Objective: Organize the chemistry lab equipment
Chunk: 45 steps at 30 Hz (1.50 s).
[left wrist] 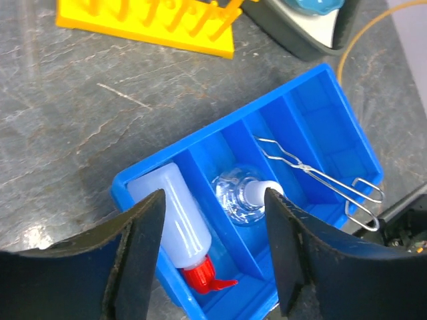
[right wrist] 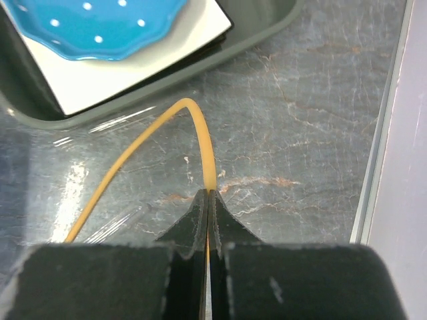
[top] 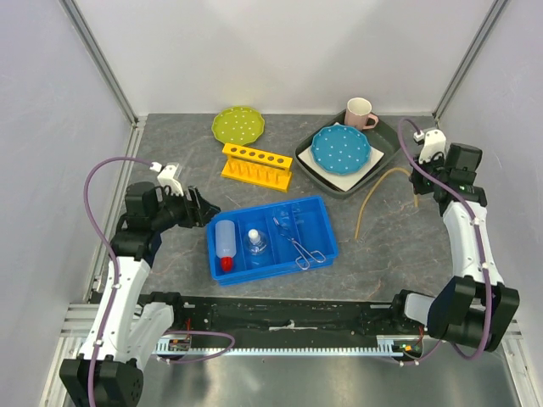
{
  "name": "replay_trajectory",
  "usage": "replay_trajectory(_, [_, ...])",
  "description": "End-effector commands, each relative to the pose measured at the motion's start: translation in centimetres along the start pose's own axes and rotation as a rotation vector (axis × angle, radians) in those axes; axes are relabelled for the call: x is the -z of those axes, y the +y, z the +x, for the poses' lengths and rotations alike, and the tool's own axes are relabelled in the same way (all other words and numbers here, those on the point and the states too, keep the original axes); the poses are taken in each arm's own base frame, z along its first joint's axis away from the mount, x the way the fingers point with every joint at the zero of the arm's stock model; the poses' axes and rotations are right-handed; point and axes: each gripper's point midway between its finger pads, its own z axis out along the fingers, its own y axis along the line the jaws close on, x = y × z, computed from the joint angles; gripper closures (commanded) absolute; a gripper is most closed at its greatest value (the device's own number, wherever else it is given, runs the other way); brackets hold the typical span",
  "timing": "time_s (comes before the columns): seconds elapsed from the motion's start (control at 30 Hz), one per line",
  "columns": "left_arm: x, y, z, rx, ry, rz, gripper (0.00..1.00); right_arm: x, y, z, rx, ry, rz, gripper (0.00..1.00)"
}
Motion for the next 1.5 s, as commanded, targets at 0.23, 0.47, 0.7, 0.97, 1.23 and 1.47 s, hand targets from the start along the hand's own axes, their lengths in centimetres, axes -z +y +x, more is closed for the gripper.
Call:
replay_trajectory(0.23, [3.1, -9.7, -3.3, -0.059, -0.108, 0.495, 0.2, 6.4, 3.9, -7.2, 0.101, -0.202, -0.161, 1.0])
replay_trajectory(0.47, [4.4, -16.0, -5.1, -0.358, -0.259, 0.669, 0.15, 10.1, 7.3, -11.1, 0.165, -0.284, -0.274, 1.0])
replay_trajectory(0.7, [0.4, -22.0, -5.7, -0.596, -0.295, 0.768, 0.16, 14.1, 10.9, -13.9, 0.256, -0.375, -0.383, 1.0])
replay_trajectory(0.97, [-8.2, -27.4, -7.2, -0.701, -0.245, 0.789, 0.18, 18.0, 13.4, -15.2, 0.294, -0.466, -0.482, 1.0])
replay_trajectory(1.23, [-12.8, -32.4, -6.5, -0.71, -0.243, 0.81, 0.22, 19.9, 14.7, -15.7, 0.283, -0.516, -0.546, 1.0])
replay_trajectory(1.47, [-14.0, -33.3, -4.6, -0.692, -0.182, 0.832, 0.52, 20.4, 15.2, -15.5, 0.276, -0.532, -0.561, 1.0])
